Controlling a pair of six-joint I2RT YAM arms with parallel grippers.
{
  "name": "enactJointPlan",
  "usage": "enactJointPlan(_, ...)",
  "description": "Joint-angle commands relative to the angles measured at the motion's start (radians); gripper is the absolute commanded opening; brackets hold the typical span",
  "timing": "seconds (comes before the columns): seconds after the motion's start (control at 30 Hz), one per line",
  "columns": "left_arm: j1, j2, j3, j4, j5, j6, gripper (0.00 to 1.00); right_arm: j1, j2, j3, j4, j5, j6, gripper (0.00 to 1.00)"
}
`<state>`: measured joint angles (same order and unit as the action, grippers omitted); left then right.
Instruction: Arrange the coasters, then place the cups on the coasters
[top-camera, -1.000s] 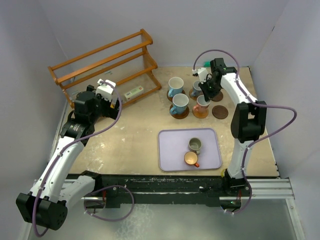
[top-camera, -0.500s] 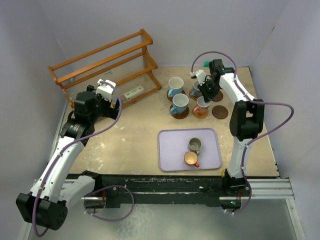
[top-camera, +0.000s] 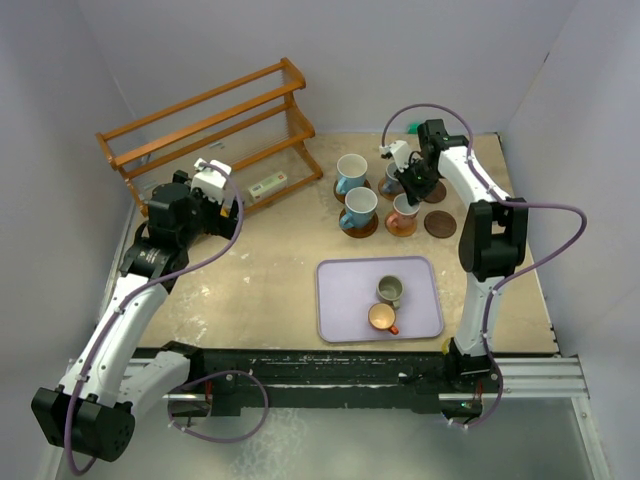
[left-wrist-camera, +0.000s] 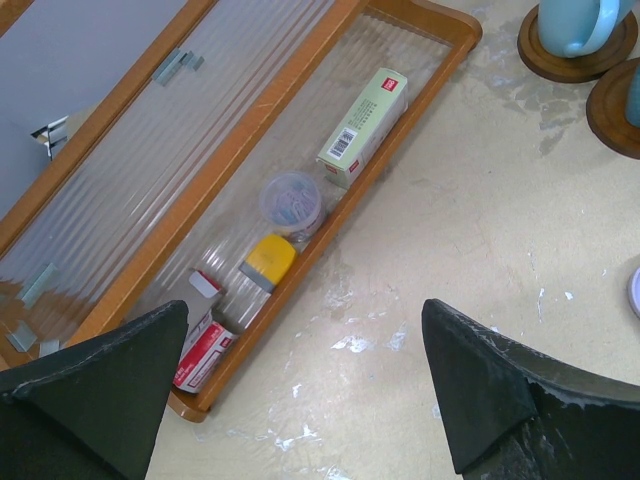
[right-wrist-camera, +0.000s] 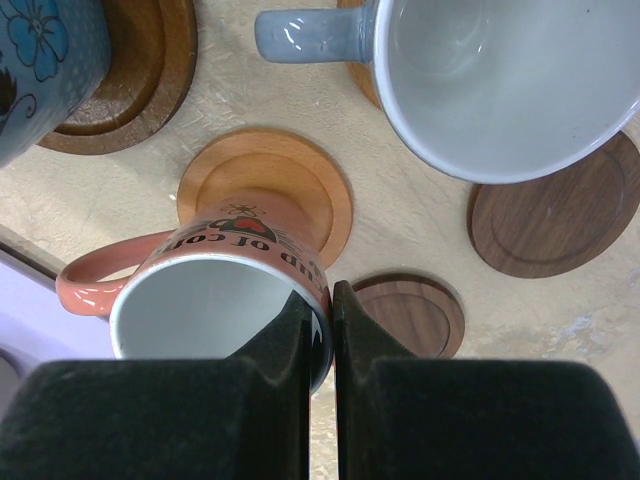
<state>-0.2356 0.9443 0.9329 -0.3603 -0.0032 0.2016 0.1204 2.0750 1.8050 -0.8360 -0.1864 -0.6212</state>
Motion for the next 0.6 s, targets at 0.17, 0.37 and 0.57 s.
enactJointPlan(0.17,0.012,-0.030,-0.012,0.029,0.014,0.007,0.96,-0.002,0.006,0.023,-0.013,-0.048,-0.025,0.00)
enactJointPlan(0.37,0.015,-0.038,-0.011,0.025,0.016,0.006,0.96,-0.002,0.022,0.023,-0.018,-0.038,-0.037,0.00)
enactJointPlan(0.57,0.015,-0.039,-0.012,0.026,0.017,0.007,0.96,-0.002,0.018,0.012,-0.018,-0.027,-0.048,0.03)
